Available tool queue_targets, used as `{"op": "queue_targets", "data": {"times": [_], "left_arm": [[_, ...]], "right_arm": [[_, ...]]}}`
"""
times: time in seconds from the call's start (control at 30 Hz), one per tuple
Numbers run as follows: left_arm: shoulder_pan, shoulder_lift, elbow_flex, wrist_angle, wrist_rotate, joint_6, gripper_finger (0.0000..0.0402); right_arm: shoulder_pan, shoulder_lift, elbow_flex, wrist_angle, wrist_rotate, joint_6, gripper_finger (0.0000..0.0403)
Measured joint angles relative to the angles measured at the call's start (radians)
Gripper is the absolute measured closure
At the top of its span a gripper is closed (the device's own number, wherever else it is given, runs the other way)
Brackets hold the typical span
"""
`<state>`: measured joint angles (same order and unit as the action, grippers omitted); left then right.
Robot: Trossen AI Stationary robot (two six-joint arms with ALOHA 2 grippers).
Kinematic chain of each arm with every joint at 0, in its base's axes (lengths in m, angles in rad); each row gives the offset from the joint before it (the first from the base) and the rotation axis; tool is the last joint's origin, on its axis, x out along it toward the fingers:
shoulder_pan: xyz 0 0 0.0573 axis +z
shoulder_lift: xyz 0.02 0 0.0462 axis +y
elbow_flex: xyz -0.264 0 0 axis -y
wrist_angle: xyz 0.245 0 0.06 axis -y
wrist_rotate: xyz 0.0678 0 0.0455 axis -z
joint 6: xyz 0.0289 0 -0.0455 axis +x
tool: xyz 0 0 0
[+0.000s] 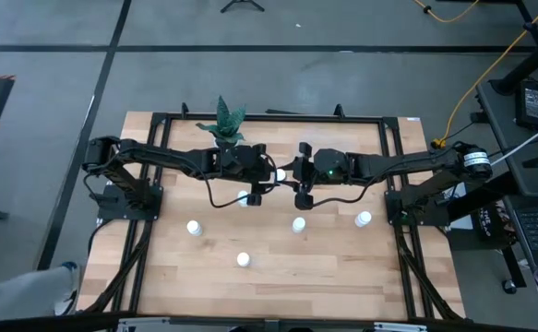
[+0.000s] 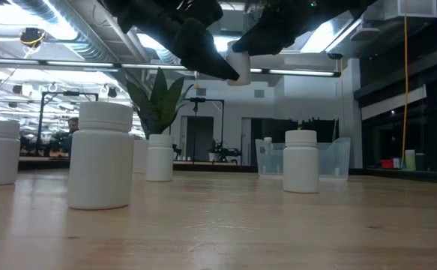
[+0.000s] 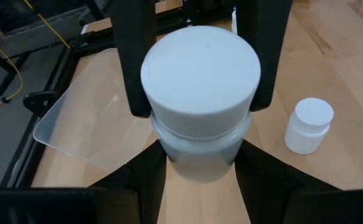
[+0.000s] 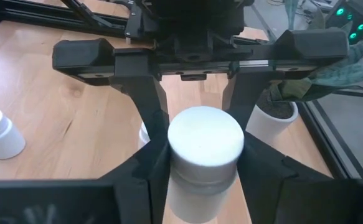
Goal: Pick and place pill bottles into a basket
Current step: Put the white pill bottle into the transparent bin
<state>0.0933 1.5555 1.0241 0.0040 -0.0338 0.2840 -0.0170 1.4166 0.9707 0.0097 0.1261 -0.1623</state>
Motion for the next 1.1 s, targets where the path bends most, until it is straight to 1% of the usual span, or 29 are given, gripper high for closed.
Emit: {"op": "queue_targets", "data": {"times": [0.17,0.37,0.5,0.63,0.8,0.9,0.97,1.1], "left_arm": [[0.000,0.000,0.000,0.000,-0.001,0.000,0.0231],[-0.002,-0.016,0.000,-0.017,-0.027,0.000,0.0211],[-0.001,-0.058,0.000,-0.089,-0.032,0.007,0.0208],[-0.001,-0.115,0.000,-0.146,-0.033,0.003,0.0216],[-0.001,-0.169,-0.001,-0.196,-0.025,-0.020,0.0237],[-0.001,-0.201,-0.058,-0.186,-0.025,-0.055,0.0258],[-0.001,-0.209,-0.117,-0.110,-0.025,-0.092,0.0277],[-0.010,-0.227,-0.242,0.039,-0.026,-0.123,0.0326]], "right_arm": [[0.000,0.000,0.000,0.000,0.000,0.001,0.0254],[0.000,-0.011,0.000,-0.001,0.000,0.000,0.0254],[-0.001,-0.032,0.000,-0.055,0.008,0.004,0.0254],[-0.001,-0.068,0.000,-0.085,0.008,0.004,0.0254],[0.000,-0.105,0.001,-0.120,0.009,0.004,0.0254],[0.002,-0.119,-0.003,-0.137,0.042,0.024,0.0254],[0.002,-0.129,-0.028,-0.134,0.081,0.035,0.0254],[0.002,-0.149,-0.117,-0.091,0.099,0.076,0.0254]]}}
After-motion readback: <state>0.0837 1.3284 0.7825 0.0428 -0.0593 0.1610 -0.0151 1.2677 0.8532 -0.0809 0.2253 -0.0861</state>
